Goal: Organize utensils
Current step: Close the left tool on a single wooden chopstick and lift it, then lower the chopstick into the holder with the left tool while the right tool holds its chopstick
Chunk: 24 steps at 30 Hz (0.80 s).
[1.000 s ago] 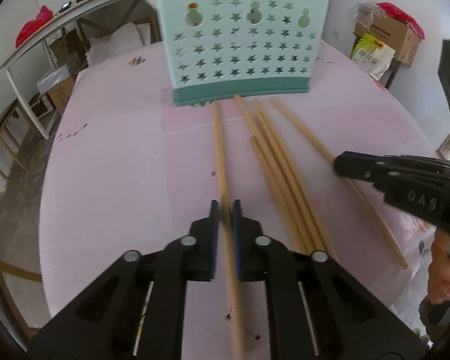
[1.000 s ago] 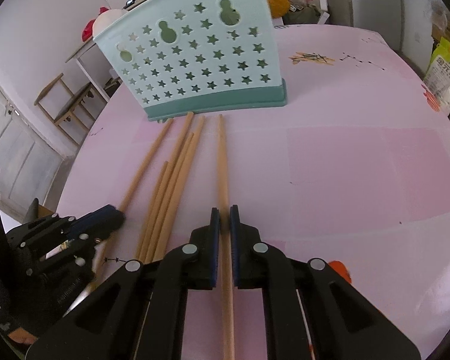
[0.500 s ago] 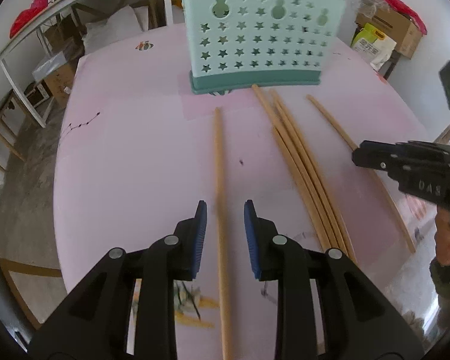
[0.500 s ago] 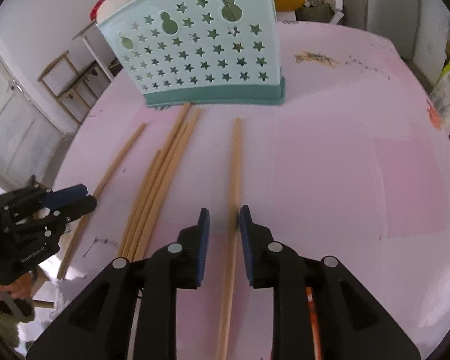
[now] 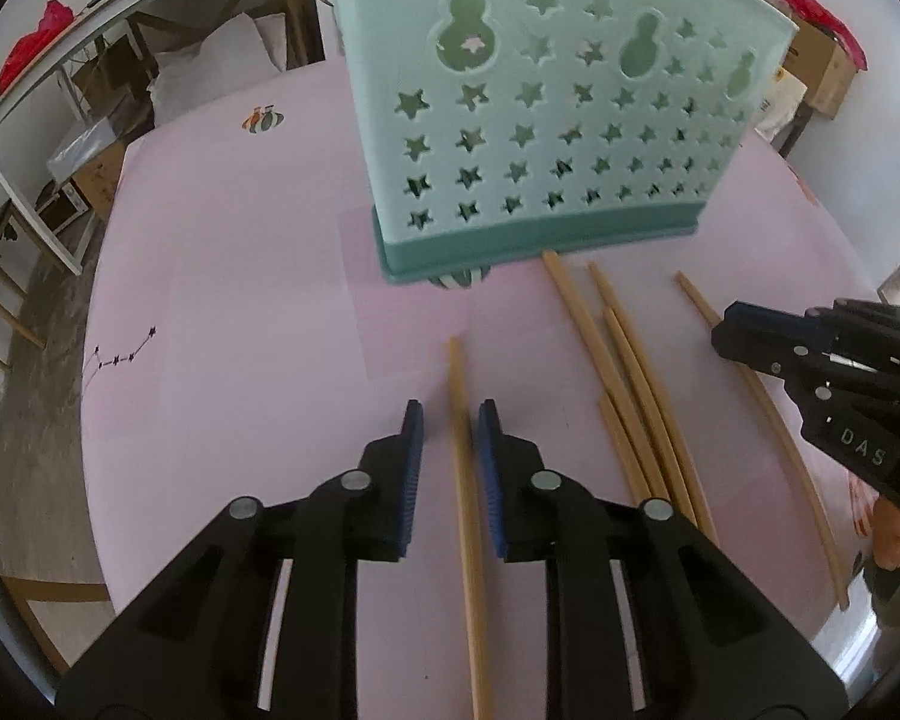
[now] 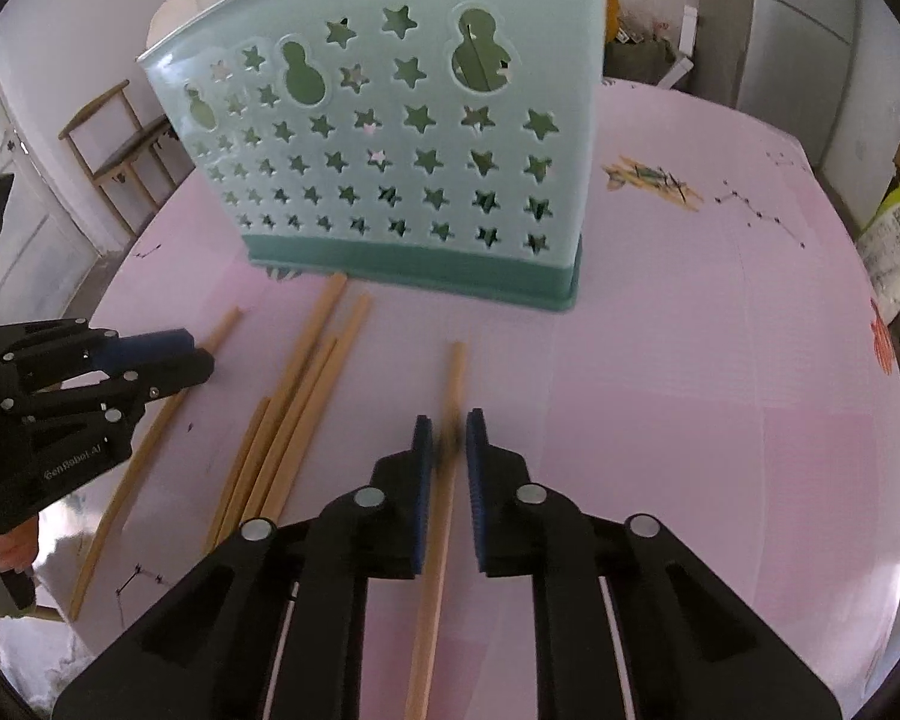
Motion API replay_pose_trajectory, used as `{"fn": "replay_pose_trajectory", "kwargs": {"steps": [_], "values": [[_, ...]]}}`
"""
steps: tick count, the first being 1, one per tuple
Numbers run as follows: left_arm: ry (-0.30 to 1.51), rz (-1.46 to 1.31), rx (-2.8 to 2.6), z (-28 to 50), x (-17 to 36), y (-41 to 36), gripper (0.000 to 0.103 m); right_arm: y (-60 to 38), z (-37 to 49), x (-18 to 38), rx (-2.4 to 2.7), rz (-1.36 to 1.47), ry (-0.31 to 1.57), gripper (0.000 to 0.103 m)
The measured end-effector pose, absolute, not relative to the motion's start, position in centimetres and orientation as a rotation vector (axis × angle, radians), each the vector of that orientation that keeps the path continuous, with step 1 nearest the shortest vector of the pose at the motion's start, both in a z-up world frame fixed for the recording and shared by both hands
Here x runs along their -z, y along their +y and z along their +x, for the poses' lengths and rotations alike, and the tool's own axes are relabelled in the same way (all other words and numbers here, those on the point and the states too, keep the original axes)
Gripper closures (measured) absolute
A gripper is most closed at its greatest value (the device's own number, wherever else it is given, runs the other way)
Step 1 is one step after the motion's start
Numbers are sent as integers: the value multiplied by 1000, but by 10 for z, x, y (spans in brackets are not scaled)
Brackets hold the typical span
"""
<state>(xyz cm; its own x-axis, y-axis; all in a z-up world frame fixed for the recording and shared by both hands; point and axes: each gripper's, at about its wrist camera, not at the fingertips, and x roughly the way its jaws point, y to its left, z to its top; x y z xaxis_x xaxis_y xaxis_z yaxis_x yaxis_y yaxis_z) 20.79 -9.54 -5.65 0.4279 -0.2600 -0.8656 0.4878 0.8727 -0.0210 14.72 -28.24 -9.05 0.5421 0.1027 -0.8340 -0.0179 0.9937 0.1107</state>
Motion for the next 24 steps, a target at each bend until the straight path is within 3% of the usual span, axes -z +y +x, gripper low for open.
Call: {"fn": "replay_pose_trajectory", "kwargs": {"steps": [2,11,24], "values": [[1031,222,466,212,57,-93,97,-284,151,90,-79,104,990,96],[1001,75,484,222,42,-65,99,-307,140,65,-119,245,887,96],[547,-134,560,163,-109,-4,99,-325,86,-26,-171,307,632,96]]}}
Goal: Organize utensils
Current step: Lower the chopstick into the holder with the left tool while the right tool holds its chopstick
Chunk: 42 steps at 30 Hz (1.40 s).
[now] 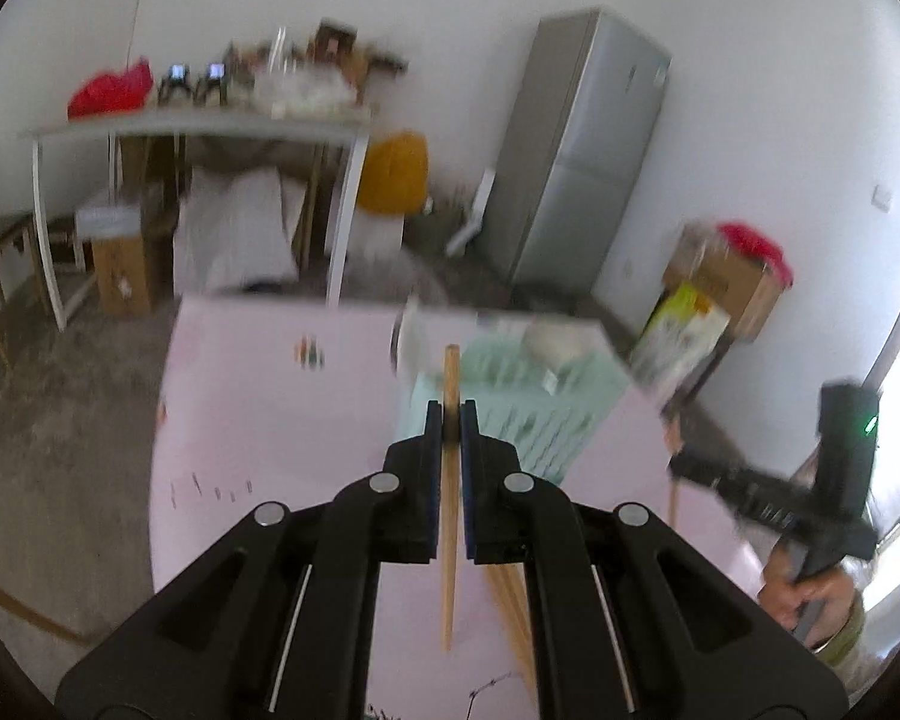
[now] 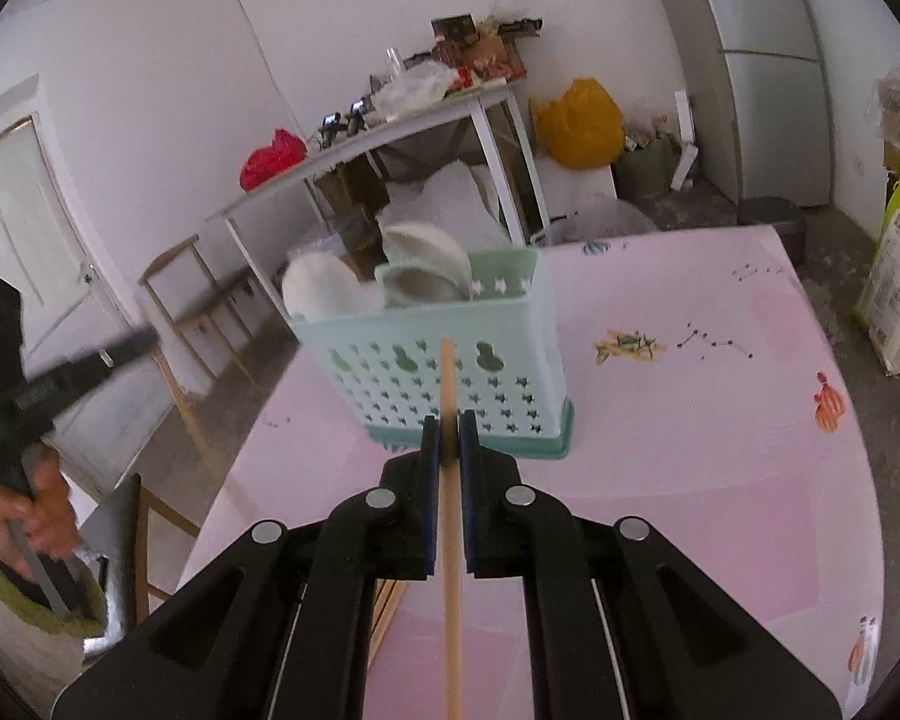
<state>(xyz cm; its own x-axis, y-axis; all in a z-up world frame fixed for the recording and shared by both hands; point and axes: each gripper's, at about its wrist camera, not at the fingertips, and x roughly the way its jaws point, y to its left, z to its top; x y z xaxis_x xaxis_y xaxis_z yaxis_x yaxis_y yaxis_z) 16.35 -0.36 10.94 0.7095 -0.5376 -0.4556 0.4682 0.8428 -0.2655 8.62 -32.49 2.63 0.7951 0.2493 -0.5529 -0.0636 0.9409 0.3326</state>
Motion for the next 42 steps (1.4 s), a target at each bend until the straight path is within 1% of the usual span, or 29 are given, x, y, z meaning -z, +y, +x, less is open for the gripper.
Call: {"fn": "replay_pose_trajectory", "kwargs": {"steps": [4,11,20,27,31,34,36,37,38,42], "values": [[439,-149,581,162,-145,-2,99,-326,87,-28,-163,313,619,96],[325,-183,623,181,-193,-16,99,-328,91,-25,-159,321,630,96],[238,-214,627,209,-218,-40,99,-326,95,-22,-161,321,641,96],[277,-236,626,240,-189,-57,99,-325,98,-21,-163,324,644,96],[341,-236,634,254,-155,-69,99,-326,98,-21,-160,322,649,96],[422,-223,653,258,-126,-77,98,-326,97,-23,-159,319,644,96],[455,-228,662,256,-114,-74,93,-324,94,-27,-159,313,633,96],[456,-228,658,252,-110,-71,85,-324,92,-29,-160,311,628,96],[451,-230,656,248,-108,-67,79,-324,91,-32,-160,307,619,96],[430,-206,639,222,-104,-47,75,-321,85,-46,-171,303,575,96]]}}
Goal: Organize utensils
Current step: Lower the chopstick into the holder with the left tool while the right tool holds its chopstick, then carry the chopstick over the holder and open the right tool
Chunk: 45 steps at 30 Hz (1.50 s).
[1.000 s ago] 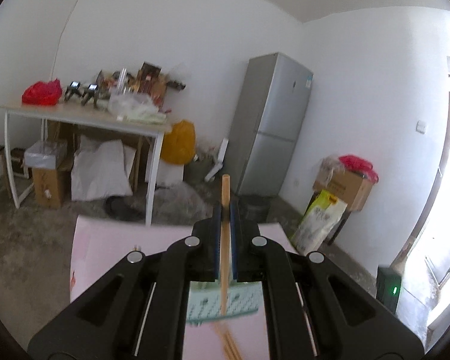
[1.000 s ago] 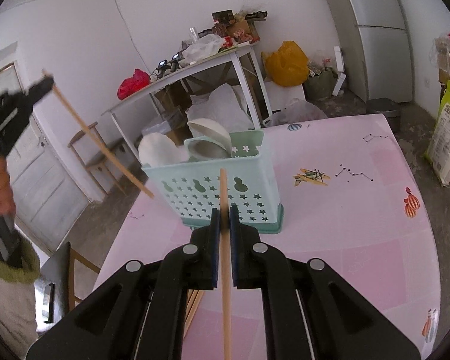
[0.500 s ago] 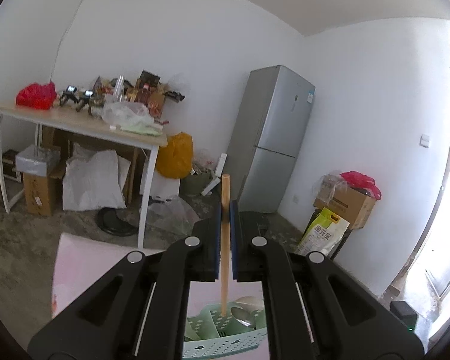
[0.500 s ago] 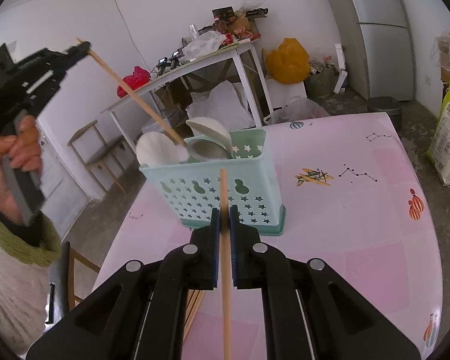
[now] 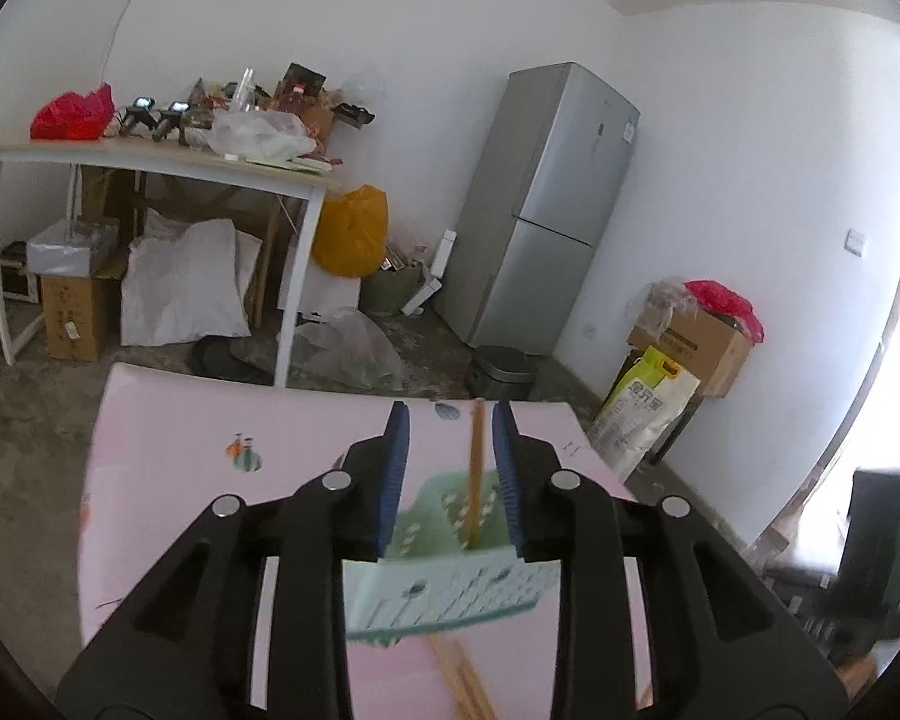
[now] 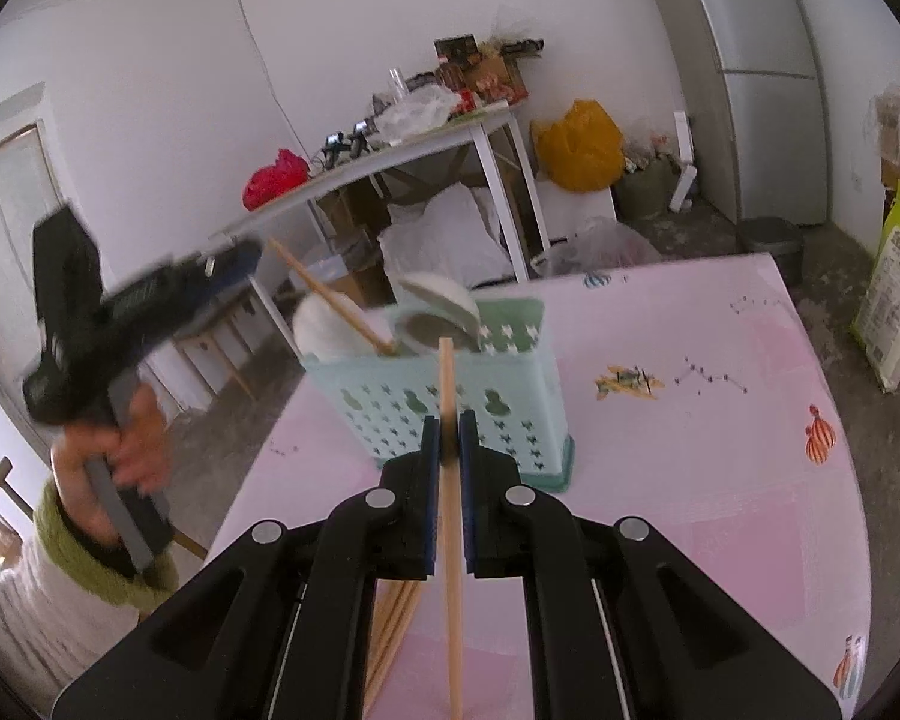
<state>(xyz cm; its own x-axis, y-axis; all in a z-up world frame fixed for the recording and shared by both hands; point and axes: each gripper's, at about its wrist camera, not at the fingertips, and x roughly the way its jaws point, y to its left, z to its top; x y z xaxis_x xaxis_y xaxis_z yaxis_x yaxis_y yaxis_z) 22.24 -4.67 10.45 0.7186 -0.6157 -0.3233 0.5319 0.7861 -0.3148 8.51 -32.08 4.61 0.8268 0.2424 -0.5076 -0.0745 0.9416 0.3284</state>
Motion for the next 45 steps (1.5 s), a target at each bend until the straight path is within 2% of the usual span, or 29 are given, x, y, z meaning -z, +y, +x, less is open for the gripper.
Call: {"fn": "replay_pose_trajectory", "kwargs": {"steps": [11,21,30,34,38,40,42,45], "values": [[508,-220,550,157,-57,13,73,-293,103,-131,-297,225,399,96],[631,-236,511,137,-3,31,73,-264,158,-196,-319,113,300,96],[641,-218,515,137,5,31,73,-246,189,-193,-238,-9,286,96],[650,-227,516,138,8,29,73,-236,196,-174,-215,-93,292,96],[667,-226,516,138,11,27,73,-226,203,-144,-229,-164,378,96],[675,-222,516,136,13,27,73,-224,203,-134,-220,-191,407,92],[685,-214,517,135,14,25,73,-232,200,-127,-197,-176,435,65],[692,-205,517,132,15,22,72,-253,182,-133,-193,-103,406,56]]}}
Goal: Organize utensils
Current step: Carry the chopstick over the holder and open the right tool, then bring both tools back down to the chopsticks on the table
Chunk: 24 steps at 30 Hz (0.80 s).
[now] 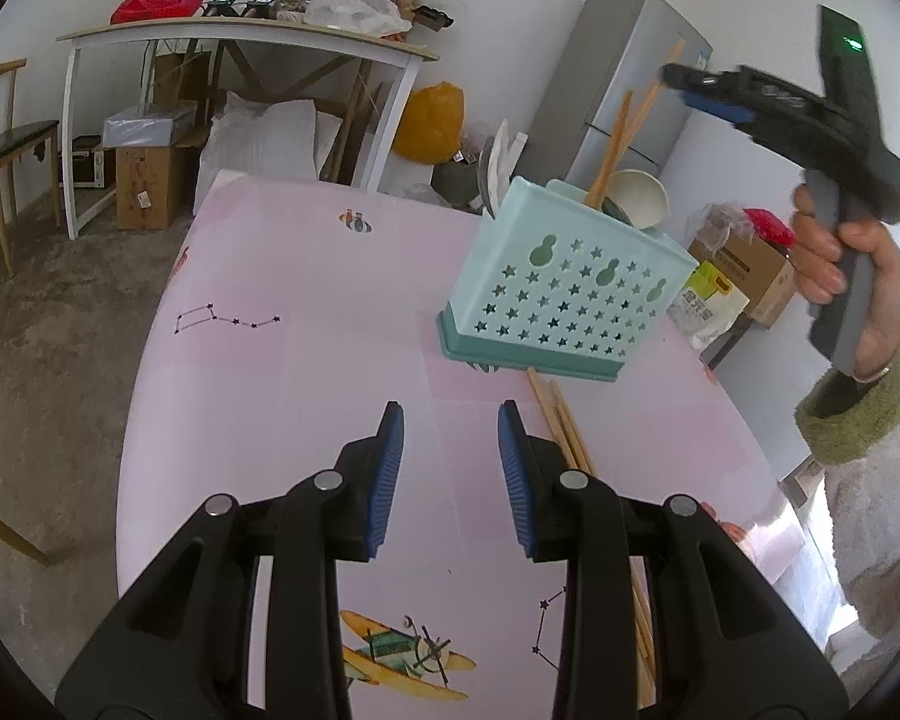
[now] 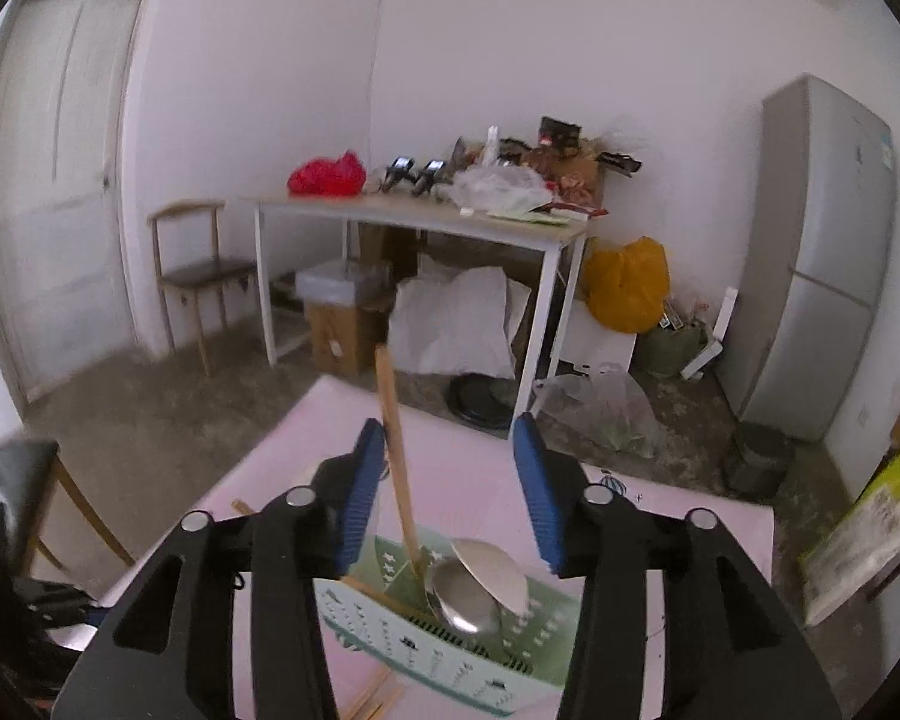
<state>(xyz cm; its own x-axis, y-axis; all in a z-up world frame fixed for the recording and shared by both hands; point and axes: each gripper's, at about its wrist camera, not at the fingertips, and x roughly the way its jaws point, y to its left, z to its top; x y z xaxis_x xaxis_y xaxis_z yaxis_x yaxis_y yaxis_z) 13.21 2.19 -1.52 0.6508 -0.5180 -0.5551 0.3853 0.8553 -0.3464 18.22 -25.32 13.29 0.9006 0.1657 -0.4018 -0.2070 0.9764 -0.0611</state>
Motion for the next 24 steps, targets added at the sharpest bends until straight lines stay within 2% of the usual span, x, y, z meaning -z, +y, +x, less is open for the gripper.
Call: {"fn": "replay_pose_trajectory", "kwargs": {"steps": [3,10,13,21,24], "values": [[698,-190,519,130,15,16,71,-279,157,-143,-166,-26,364,50],[722,-143,541,125,19,3,67,-334,94,-135,-147,185,340,49],[745,-126,562,123,22,-7,66,-344,73,-108,-158,263,394,49],[827,-50,634,114,41,-50,66,-326,56,29,-160,450,760,51],[860,6,641,111,51,-68,67,-315,49,62,-138,456,843,52]]}}
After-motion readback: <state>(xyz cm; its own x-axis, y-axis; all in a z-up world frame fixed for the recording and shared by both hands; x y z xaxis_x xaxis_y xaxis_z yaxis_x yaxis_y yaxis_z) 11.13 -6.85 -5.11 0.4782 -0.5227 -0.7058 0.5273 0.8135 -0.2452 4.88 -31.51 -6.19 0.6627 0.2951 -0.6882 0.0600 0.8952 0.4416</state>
